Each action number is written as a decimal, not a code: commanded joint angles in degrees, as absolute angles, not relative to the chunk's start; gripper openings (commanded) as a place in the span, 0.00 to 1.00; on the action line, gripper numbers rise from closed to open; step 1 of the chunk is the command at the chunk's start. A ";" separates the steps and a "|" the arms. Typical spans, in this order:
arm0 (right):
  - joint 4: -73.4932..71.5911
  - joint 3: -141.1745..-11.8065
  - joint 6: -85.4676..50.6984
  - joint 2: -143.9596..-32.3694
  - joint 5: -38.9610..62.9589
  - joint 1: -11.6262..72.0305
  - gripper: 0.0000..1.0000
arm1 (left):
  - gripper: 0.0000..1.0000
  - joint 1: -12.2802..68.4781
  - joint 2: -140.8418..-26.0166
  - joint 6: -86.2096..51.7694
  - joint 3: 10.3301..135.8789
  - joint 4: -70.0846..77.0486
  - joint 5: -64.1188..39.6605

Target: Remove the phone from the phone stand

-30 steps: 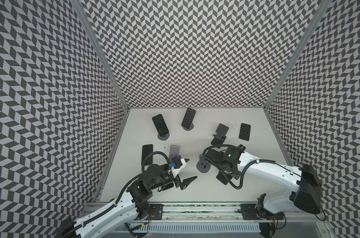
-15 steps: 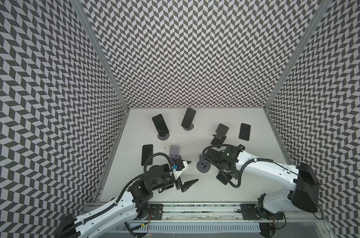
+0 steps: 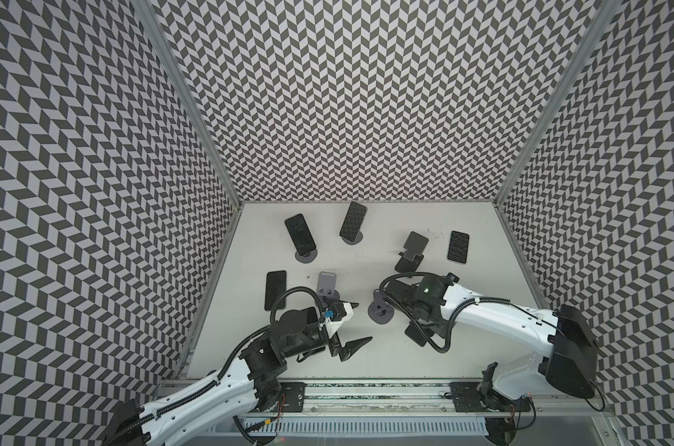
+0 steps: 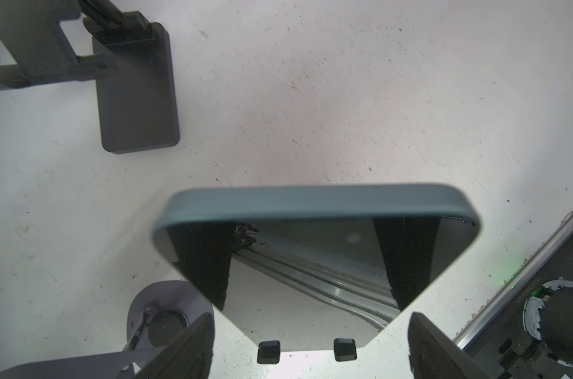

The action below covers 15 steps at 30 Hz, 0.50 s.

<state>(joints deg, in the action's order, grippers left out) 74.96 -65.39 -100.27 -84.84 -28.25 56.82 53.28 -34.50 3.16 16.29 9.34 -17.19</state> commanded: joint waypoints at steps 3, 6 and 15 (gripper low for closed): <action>75.80 -64.77 -101.87 -85.08 -28.86 56.69 0.90 | 0.93 53.70 -34.32 3.91 16.26 9.23 -16.84; 75.83 -64.91 -101.78 -85.17 -29.41 56.69 0.90 | 0.93 53.70 -34.42 3.95 16.26 9.32 -16.79; 75.75 -64.12 -102.57 -85.26 -29.51 56.44 0.88 | 0.93 53.88 -34.87 3.64 16.21 9.34 -16.52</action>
